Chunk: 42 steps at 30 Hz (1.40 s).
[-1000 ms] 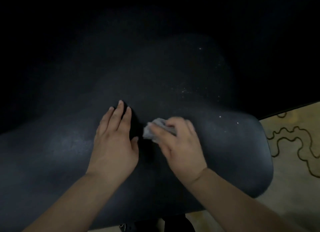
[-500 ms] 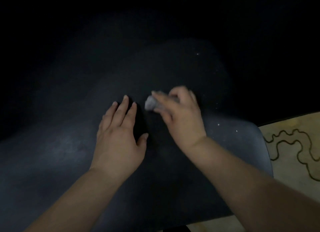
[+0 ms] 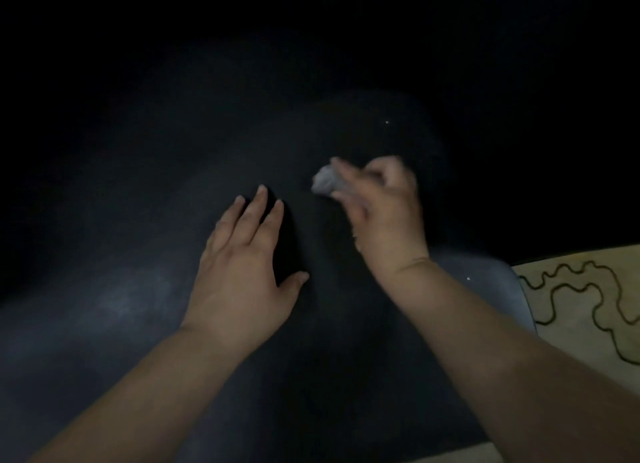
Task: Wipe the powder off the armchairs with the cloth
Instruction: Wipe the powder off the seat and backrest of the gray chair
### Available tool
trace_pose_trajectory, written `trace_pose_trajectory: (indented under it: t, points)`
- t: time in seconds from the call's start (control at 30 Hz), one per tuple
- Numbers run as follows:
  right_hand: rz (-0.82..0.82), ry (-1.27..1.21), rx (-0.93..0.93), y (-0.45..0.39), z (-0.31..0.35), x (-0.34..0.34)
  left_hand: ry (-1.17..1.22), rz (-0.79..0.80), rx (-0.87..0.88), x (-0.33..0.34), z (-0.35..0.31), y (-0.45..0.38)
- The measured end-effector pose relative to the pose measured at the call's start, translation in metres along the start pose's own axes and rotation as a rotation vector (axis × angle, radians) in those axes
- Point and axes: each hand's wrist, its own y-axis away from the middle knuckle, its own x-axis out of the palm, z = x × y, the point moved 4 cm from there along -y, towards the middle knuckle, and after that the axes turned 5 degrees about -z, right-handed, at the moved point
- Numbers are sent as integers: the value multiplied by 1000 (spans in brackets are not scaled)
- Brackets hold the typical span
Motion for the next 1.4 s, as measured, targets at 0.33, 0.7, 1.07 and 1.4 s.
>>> trace_pose_trajectory:
  t: [0.33, 0.7, 1.07, 1.4]
  points:
    - [47, 108, -7, 72, 2, -30, -12, 7, 59, 8, -15, 1]
    - [-14, 157, 103, 121, 2, -55, -37, 39, 93, 13, -38, 0]
    - [-150, 189, 364, 147, -22, -84, -73, 12, 108, 17, -38, -2]
    - [-322, 241, 570, 132, -74, -113, -58, 1, 110, 17, -37, -1]
